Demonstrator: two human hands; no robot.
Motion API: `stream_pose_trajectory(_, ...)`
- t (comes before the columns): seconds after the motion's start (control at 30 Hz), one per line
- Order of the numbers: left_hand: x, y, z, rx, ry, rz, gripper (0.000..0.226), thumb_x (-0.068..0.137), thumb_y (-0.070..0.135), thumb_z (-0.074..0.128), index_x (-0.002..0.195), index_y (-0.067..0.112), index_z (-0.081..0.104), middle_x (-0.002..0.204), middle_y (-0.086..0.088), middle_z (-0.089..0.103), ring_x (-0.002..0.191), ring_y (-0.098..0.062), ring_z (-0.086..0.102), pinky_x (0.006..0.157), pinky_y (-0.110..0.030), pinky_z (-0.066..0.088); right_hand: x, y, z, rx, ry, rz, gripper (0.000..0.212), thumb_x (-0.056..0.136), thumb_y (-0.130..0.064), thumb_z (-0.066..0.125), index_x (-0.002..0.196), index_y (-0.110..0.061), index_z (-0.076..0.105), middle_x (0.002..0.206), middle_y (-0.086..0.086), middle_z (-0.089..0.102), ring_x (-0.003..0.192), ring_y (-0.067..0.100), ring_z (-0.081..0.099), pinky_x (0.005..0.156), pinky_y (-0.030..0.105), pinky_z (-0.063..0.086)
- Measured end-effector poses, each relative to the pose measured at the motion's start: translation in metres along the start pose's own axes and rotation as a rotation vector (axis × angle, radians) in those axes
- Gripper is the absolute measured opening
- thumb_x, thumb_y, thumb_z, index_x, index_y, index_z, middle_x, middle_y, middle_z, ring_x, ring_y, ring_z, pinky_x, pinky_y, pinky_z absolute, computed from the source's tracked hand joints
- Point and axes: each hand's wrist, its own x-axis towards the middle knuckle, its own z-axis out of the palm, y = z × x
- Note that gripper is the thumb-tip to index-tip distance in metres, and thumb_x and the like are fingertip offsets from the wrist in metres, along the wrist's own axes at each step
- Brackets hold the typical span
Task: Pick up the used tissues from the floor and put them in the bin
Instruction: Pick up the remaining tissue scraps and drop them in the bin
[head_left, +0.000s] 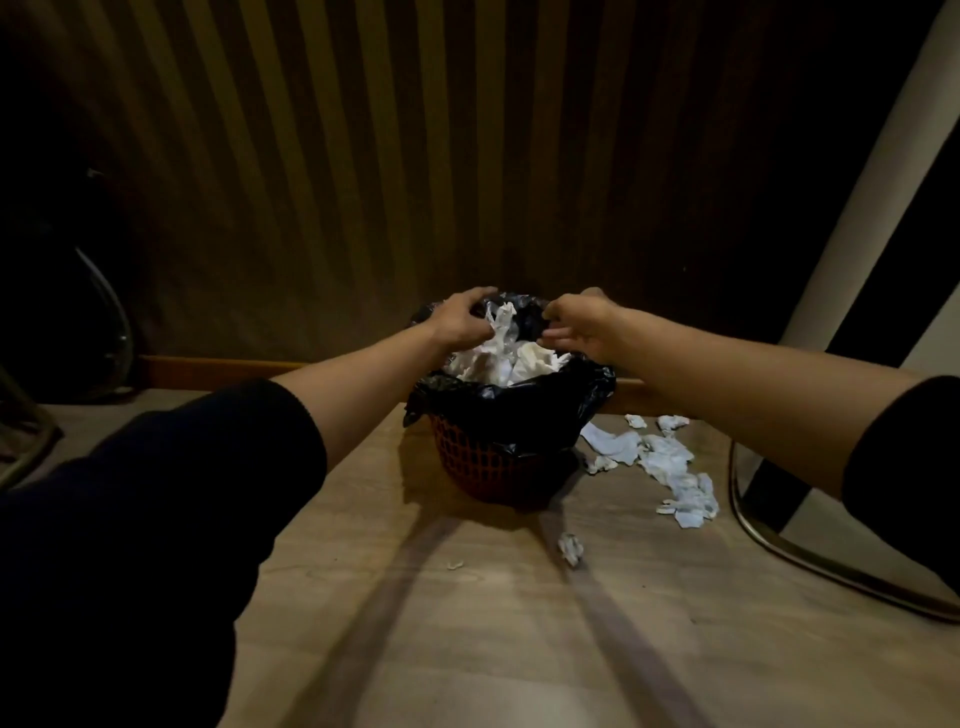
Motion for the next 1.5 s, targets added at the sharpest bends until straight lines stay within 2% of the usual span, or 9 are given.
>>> stream_pose_trajectory(0.1, -0.005, 0.005, 0.003, 0.035, -0.017, 0.040, 0.062, 0.090, -0.001, 0.060, 0.146, 0.023, 0.045, 0.126, -0.006, 0.052, 0.068, -0.014, 0.058, 0.057, -0.024, 0.047, -0.005, 0.012, -0.016, -0.110, -0.010, -0.058, 0.034, 0.095, -0.005, 0.058, 0.127, 0.003, 0.052, 0.120, 0.023, 0.062, 0.090, 0.025, 0.071, 0.057, 0.028, 0.060)
stream_pose_trajectory(0.27, -0.021, 0.016, 0.008, 0.276, -0.002, 0.244, 0.036, 0.093, 0.015, 0.061, 0.129, 0.013, 0.062, 0.134, -0.006, 0.061, 0.119, -0.019, 0.059, 0.103, -0.034, 0.047, -0.018, 0.028, -0.046, -0.289, -0.041, -0.135, 0.019, 0.096, -0.007, 0.059, 0.111, 0.002, 0.065, 0.105, 0.020, 0.070, 0.064, 0.010, 0.066, 0.052, 0.020, 0.051)
stream_pose_trajectory(0.53, -0.054, 0.016, 0.082, 0.593, -0.288, 0.480, 0.024, 0.089, 0.021, 0.065, 0.112, 0.015, 0.072, 0.106, -0.002, 0.074, 0.094, -0.015, 0.068, 0.079, -0.026, 0.052, -0.020, 0.086, -0.092, -0.486, -0.078, -0.043, 0.013, 0.095, -0.005, 0.058, 0.105, -0.001, 0.065, 0.091, 0.014, 0.066, 0.064, 0.013, 0.060, 0.057, 0.023, 0.051)
stream_pose_trajectory(0.77, -0.049, -0.031, 0.154, 0.774, -0.444, 0.319, 0.024, 0.080, 0.024, 0.067, 0.103, 0.016, 0.072, 0.099, -0.006, 0.074, 0.090, -0.025, 0.070, 0.078, -0.036, 0.057, 0.009, 0.160, -0.145, -0.764, -0.026, 0.093, 0.016, 0.092, -0.006, 0.062, 0.104, 0.004, 0.067, 0.100, 0.024, 0.073, 0.076, 0.024, 0.072, 0.060, 0.029, 0.058)
stream_pose_trajectory(0.9, -0.037, -0.063, 0.204, 0.714, -0.483, 0.190, 0.029, 0.080, 0.019, 0.068, 0.108, 0.014, 0.070, 0.105, -0.008, 0.073, 0.097, -0.026, 0.069, 0.075, -0.026, 0.050, 0.022, 0.184, -0.169, -0.890, -0.065, 0.145, 0.017, 0.091, -0.006, 0.065, 0.103, 0.006, 0.069, 0.096, 0.023, 0.074, 0.082, 0.030, 0.073, 0.071, 0.034, 0.063)
stream_pose_trajectory(1.03, -0.035, -0.098, 0.255, 0.672, -0.420, 0.094, 0.043, 0.086, 0.028, 0.066, 0.127, 0.021, 0.061, 0.128, -0.011, 0.061, 0.117, -0.028, 0.059, 0.095, -0.034, 0.051, 0.030, 0.208, -0.195, -1.021, -0.128, 0.176, 0.018, 0.087, -0.007, 0.067, 0.101, 0.005, 0.072, 0.094, 0.024, 0.075, 0.089, 0.035, 0.075, 0.076, 0.039, 0.062)
stream_pose_trajectory(1.13, -0.036, -0.115, 0.284, 0.668, -0.431, 0.079, 0.046, 0.087, 0.030, 0.063, 0.133, 0.023, 0.057, 0.138, -0.015, 0.050, 0.125, -0.034, 0.054, 0.098, -0.036, 0.048, 0.034, 0.225, -0.211, -1.104, -0.114, 0.232, 0.032, 0.084, -0.005, 0.073, 0.113, 0.006, 0.066, 0.093, 0.021, 0.071, 0.085, 0.036, 0.073, 0.063, 0.035, 0.062)
stream_pose_trajectory(1.27, -0.028, -0.130, 0.298, 0.615, -0.423, 0.109, 0.037, 0.084, 0.017, 0.064, 0.122, 0.017, 0.065, 0.125, -0.013, 0.062, 0.115, -0.030, 0.061, 0.090, -0.029, 0.048, 0.038, 0.242, -0.224, -1.204, -0.073, 0.230, 0.060, 0.084, -0.011, 0.075, 0.137, -0.007, 0.049, 0.125, 0.018, 0.054, 0.083, 0.027, 0.062, 0.046, 0.024, 0.052)
stream_pose_trajectory(1.5, 0.014, -0.125, 0.309, 0.452, -0.323, 0.108, 0.016, 0.083, 0.016, 0.068, 0.099, 0.016, 0.068, 0.097, -0.007, 0.072, 0.093, -0.024, 0.068, 0.079, -0.028, 0.051, 0.066, 0.276, -0.239, -1.341, -0.038, 0.146, 0.072, 0.081, -0.022, 0.073, 0.144, -0.011, 0.041, 0.142, 0.017, 0.049, 0.123, 0.034, 0.055, 0.093, 0.036, 0.053)
